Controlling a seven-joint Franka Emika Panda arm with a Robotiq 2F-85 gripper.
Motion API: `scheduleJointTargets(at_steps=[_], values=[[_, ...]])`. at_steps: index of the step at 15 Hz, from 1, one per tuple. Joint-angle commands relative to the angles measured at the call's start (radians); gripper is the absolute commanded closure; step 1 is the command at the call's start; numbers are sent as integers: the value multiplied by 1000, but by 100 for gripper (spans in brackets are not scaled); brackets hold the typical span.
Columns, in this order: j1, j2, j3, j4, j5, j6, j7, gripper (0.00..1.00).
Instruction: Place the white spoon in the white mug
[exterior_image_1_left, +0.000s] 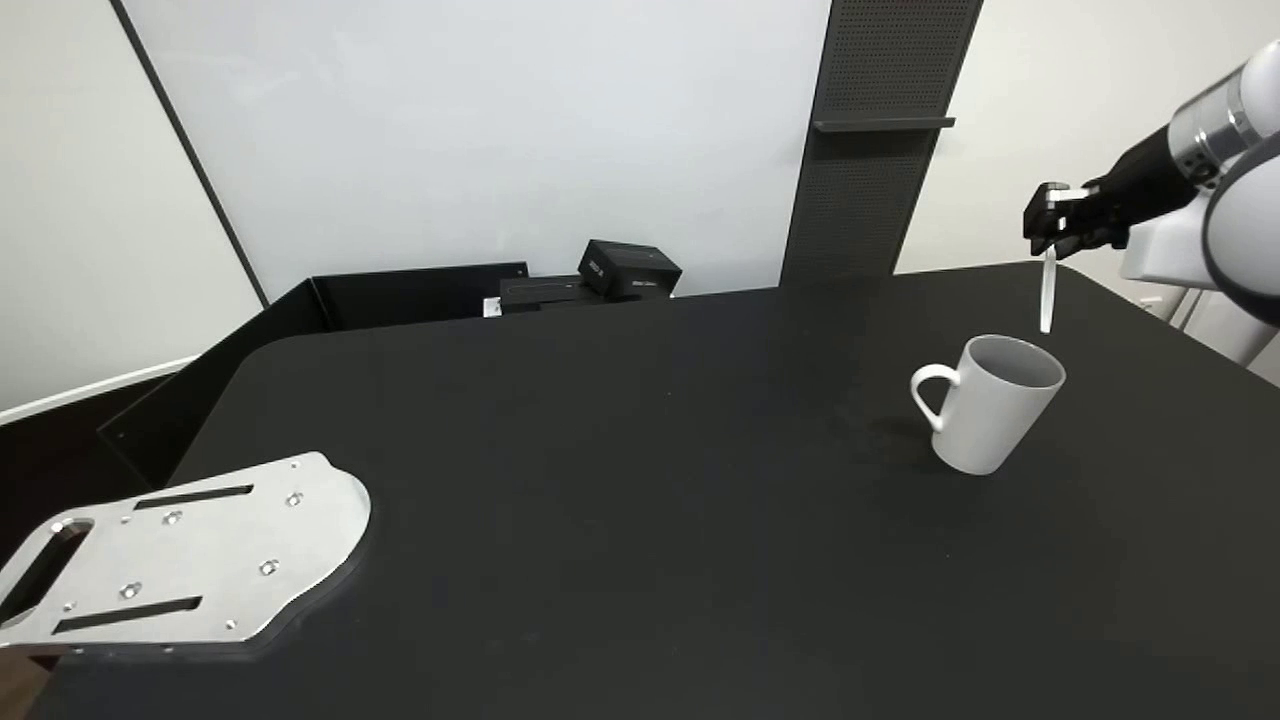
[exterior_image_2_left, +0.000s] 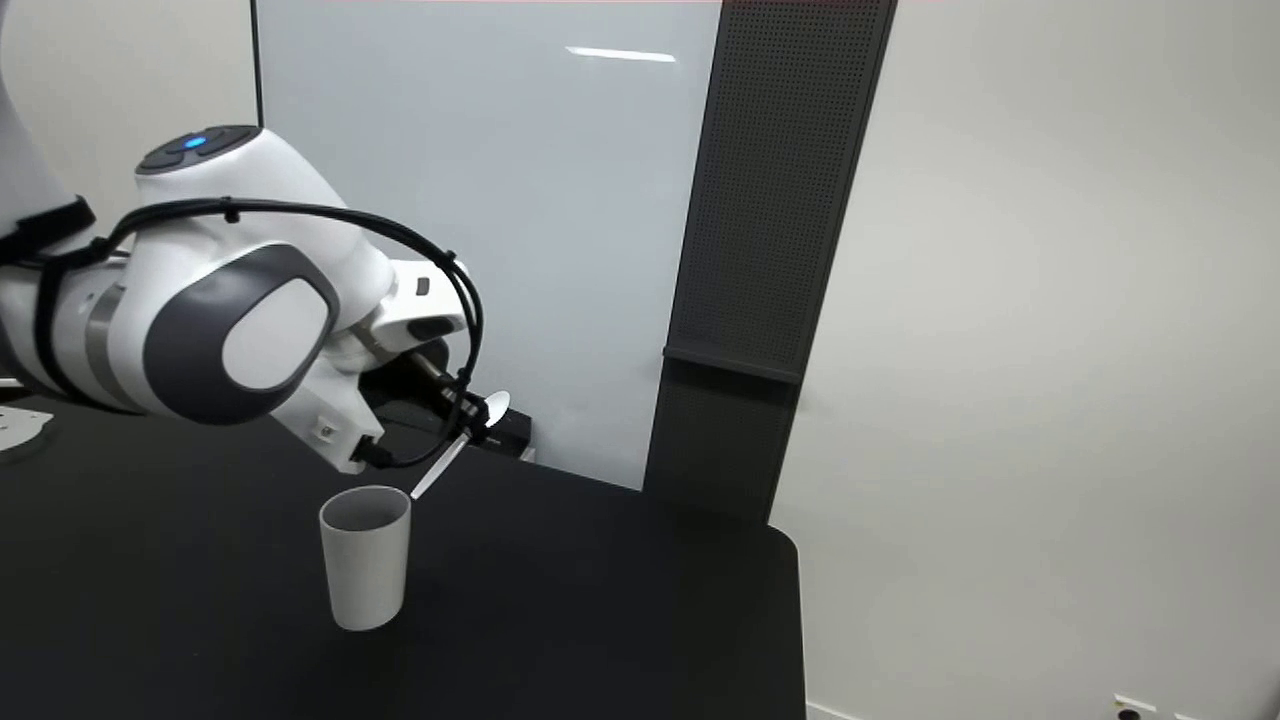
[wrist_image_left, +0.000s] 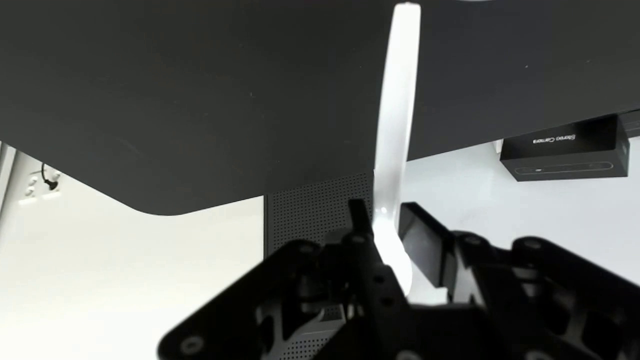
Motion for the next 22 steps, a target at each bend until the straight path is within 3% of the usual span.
scheduleJointTargets(at_steps=[1, 6, 10, 22], values=[[190, 30, -125, -41, 106, 38, -54, 94], [403, 62, -264, -19, 190, 13, -72, 94], [495, 76, -315, -27, 205, 11, -57, 94], [450, 159, -259, -66, 191, 20, -13, 94]])
